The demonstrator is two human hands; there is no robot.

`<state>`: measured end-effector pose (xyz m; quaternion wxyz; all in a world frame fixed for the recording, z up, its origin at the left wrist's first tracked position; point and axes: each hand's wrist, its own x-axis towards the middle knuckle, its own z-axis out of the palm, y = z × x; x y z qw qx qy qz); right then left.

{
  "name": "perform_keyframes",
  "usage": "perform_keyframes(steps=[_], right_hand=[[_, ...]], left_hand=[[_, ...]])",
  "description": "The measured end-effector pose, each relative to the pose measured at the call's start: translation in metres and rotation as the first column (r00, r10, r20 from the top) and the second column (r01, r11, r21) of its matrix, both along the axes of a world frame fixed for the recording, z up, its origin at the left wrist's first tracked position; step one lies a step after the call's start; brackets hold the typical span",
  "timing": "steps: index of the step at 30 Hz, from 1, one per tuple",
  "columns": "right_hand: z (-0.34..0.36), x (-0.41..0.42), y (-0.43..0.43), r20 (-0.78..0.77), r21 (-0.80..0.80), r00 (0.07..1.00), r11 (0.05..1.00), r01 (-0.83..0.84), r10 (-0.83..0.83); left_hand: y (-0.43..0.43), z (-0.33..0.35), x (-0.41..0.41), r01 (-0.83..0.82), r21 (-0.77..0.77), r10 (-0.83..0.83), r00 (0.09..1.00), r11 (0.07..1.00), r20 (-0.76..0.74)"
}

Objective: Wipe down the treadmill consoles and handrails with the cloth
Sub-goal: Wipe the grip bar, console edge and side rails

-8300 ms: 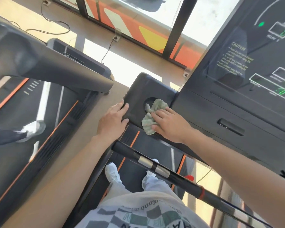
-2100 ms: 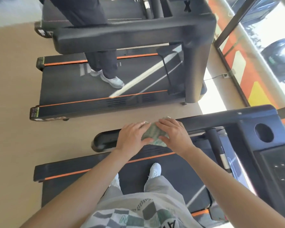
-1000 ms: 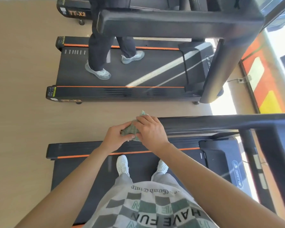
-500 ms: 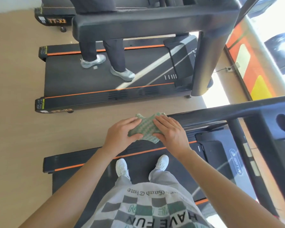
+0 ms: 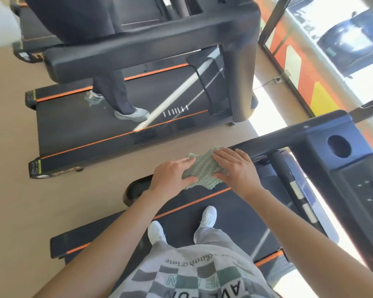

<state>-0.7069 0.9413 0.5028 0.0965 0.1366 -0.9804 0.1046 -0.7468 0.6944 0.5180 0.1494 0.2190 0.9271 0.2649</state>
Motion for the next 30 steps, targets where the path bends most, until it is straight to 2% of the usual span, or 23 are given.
perform_keyframes(steps=[8,11,16,27,30], right_hand=[[0.001,-0.003,0.082,0.014,-0.017,0.994,0.994,0.11,-0.11],[0.001,-0.007,0.117,0.041,-0.014,0.989,0.989,0.146,-0.145],[0.003,-0.014,0.172,0.002,-0.024,0.98,0.979,0.201,-0.201],[0.016,-0.026,0.274,0.11,-0.061,0.929,0.931,0.361,-0.353],[0.017,-0.026,0.3,0.154,-0.026,0.895,0.904,0.427,-0.418]], left_hand=[[0.085,0.006,-0.016,0.05,-0.022,-0.051,0.999,0.998,-0.019],[0.121,0.004,-0.025,0.059,-0.005,-0.059,0.998,0.998,-0.023],[0.175,0.001,-0.045,0.087,0.045,-0.085,0.996,0.995,-0.039],[0.295,0.004,-0.074,0.192,0.052,-0.192,0.981,0.98,-0.018],[0.329,0.007,-0.081,0.223,0.033,-0.223,0.975,0.974,0.004]])
